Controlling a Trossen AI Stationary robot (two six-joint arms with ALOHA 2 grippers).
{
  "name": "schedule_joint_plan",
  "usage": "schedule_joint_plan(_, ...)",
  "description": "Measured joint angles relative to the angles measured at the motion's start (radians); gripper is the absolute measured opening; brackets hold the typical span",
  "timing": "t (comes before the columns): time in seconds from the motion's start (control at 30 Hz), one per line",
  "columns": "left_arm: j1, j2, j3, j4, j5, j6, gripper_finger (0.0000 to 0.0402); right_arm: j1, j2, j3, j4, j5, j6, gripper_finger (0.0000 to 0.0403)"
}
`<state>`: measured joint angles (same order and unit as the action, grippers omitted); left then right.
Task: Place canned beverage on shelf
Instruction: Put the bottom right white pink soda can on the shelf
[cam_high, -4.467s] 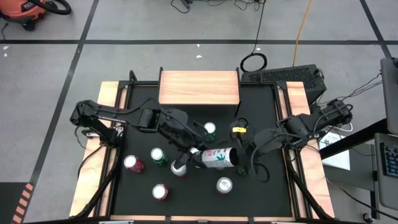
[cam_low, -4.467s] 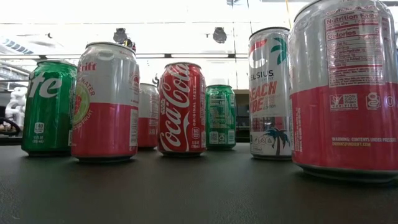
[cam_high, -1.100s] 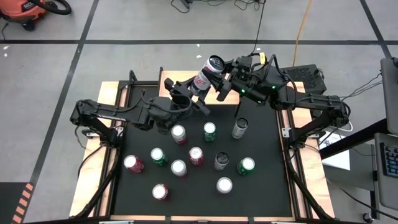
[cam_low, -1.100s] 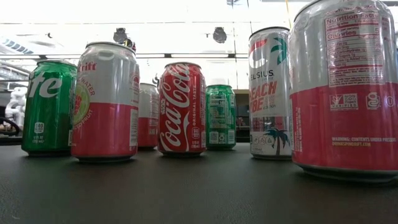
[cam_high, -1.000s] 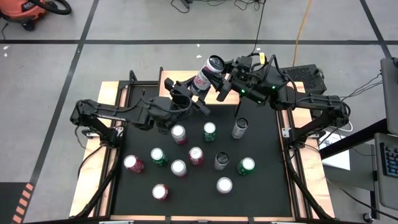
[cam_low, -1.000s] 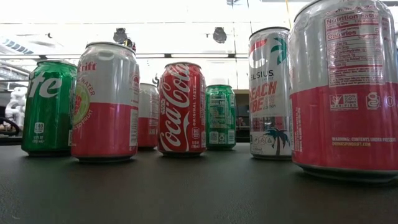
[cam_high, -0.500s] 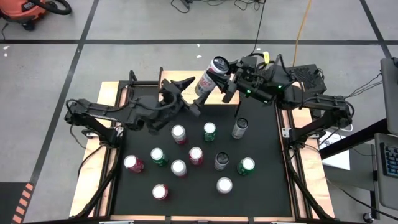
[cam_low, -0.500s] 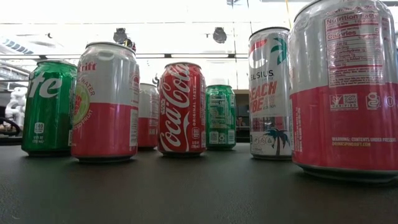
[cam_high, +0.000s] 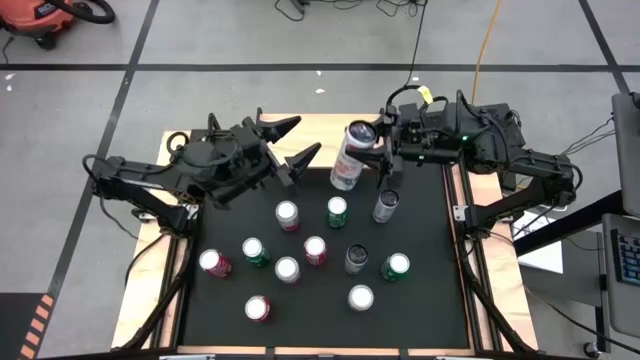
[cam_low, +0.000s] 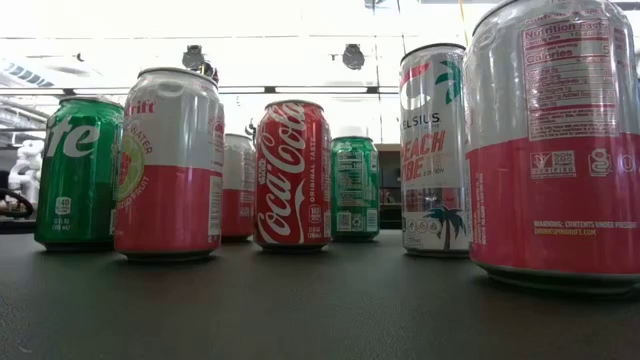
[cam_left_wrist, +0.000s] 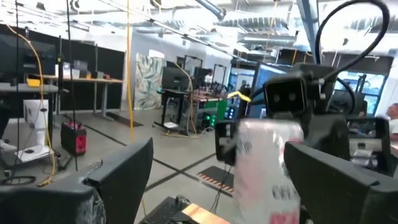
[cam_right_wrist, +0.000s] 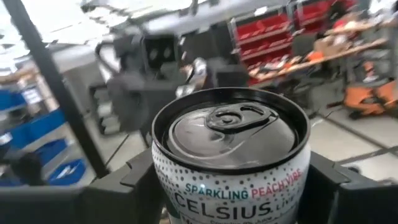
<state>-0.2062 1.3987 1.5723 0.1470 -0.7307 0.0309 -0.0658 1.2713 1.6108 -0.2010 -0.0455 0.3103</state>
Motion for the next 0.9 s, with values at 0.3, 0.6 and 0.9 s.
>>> schedule_joint_plan(0.3,0.03,-0.009,0.0,-0.082,0.152,-0.332,0.0363,0.0,-0.015,0.0,-0.079,-0.065,0.014,0.024)
schedule_joint_plan(0.6,0.099,-0.055,0.0,-0.231,0.589,-0.626,0.0363,0.0,-0.016,0.0,-0.07,-0.064,-0.008,0.024)
schedule_joint_plan(0.9,0.139,-0.076,-0.001,-0.356,0.662,-0.602,0.0363,0.0,-0.016,0.001,-0.061,-0.075,0.033,0.024)
